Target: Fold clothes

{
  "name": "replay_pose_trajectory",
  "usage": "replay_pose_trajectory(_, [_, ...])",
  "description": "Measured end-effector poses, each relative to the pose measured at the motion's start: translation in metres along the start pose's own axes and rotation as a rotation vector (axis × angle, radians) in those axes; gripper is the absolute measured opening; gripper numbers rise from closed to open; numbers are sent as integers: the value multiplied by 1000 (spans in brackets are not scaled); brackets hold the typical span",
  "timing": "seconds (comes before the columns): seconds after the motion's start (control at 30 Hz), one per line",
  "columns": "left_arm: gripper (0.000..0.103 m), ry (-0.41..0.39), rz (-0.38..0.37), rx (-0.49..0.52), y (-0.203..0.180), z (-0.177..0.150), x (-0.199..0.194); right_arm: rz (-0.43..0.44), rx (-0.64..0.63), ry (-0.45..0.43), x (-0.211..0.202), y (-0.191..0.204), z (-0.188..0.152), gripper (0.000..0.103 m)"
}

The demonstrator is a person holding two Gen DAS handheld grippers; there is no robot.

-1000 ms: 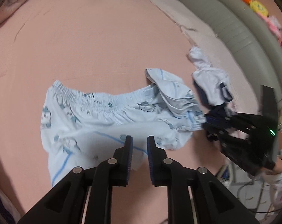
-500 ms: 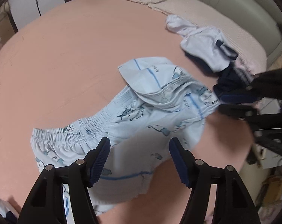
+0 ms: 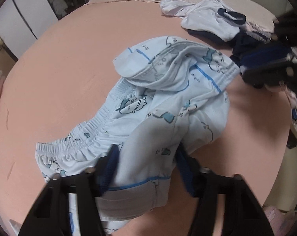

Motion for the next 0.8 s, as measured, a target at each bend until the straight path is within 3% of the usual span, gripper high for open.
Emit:
replay_pose_trajectory(0.07, [28,6,-7,-3,0,-4,0,-7,-5,6,0,-1,0,12])
replay_pose_trajectory(0.17, [20,-8,-23,-23,2,-6,-4,-9,8,26,3,-3,-1,13])
replay_pose_trajectory(0.3, [18,-25,-34,-33,2,-8,-14,-38,36,55,1,-13,1,14])
replay_pose_trajectory(0.33, [18,-30,-35,-32,2,-9,-17,-45,42,56,0,-16,2,20])
replay_pose_trajectory(0.43, [18,-37,-22,1,-4,-15,-25,-52,64,35,-9,-23,11,54])
replay_pose_trajectory(0.47, [18,-30,-31,3,-7,-19,-26,-49,73,18,-12,-24,15,61])
replay_pose_trajectory(0.63, [18,-32,-61,-24,-14,-27,-28,-35,22,-17,-13,-18,46,63])
replay_pose_trajectory(0.8, [18,-46,-92,-100,-17,-31,-37,-19,-152,10,18,4,78,66])
Point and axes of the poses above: each gripper's, at about its wrist camera, not at the fingertips, and x roughly the way its jaws point, y to its left, z to its top, the point moved 8 cm from there along x, roughly the way its jaws point, and after that the axes turned 4 degrees about z, right-handed, at the moved point
